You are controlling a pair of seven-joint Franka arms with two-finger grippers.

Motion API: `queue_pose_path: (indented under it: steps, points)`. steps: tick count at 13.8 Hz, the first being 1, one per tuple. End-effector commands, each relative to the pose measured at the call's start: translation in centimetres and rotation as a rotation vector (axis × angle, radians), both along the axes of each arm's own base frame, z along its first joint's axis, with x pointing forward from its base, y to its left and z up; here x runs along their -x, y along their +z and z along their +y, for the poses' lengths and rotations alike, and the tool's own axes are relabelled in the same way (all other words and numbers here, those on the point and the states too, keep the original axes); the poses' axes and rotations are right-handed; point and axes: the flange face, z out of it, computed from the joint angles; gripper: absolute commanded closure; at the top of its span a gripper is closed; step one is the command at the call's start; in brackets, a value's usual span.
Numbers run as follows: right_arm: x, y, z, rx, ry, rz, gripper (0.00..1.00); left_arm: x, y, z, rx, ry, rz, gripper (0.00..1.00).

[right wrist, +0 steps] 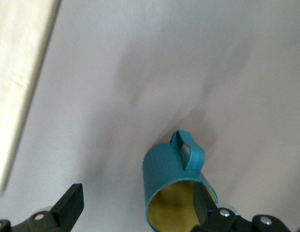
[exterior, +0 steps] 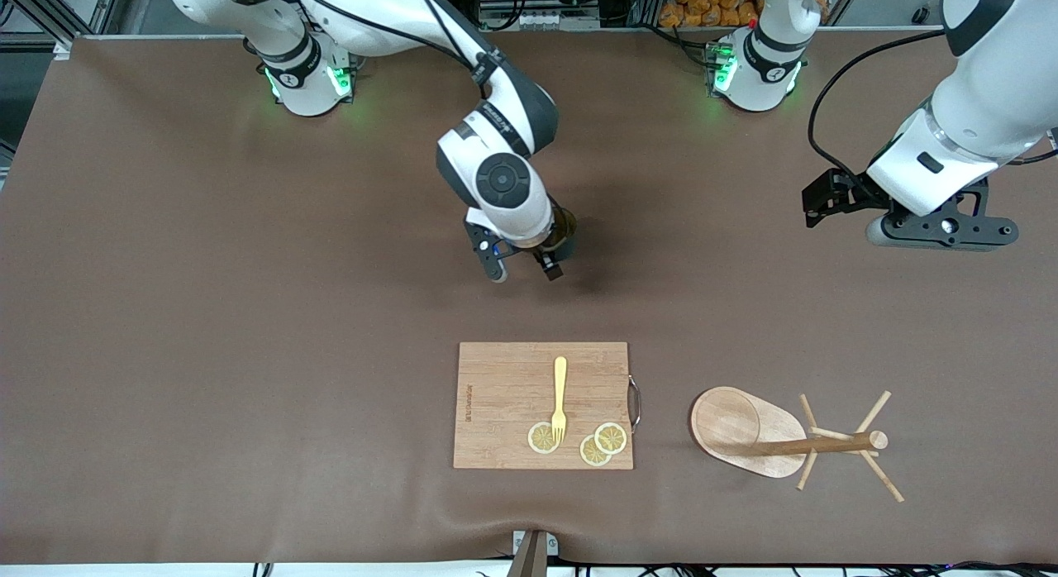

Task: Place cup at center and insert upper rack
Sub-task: 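Lower the mug onto the table and open the right gripper, then withdraw the right gripper while the left gripper moves toward the mug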

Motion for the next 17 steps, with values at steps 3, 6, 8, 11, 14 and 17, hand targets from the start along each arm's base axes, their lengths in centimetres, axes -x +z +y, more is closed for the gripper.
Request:
queue_pose_path:
  steps: [3,6,8,11,14,17]
  points:
    - [-2.0,6.4,-4.7,-0.016,0.070,0.020,0.00,0.5,0.4,-0.2,0.004,0.011,-0.002,0.00]
    - [-4.1,9.9,-10.8,-0.021,0.162,0.073,0.00,0.5,0.4,-0.2,0.004,0.011,-0.002,0.00]
    - [-5.0,11.8,-14.8,-0.038,0.266,0.106,0.00,0.6,0.3,-0.6,0.006,0.016,0.000,0.00]
    - [-6.8,13.9,-21.2,-0.078,0.360,0.126,0.00,0.7,-0.1,-2.2,0.008,0.032,0.004,0.00]
    - [-8.4,15.6,-27.8,-0.129,0.438,0.132,0.00,1.5,0.1,-5.1,0.015,0.064,-0.001,0.00]
    - [-9.5,16.4,-35.2,-0.204,0.585,0.130,0.00,2.3,-0.2,-8.0,0.019,0.069,0.002,0.00]
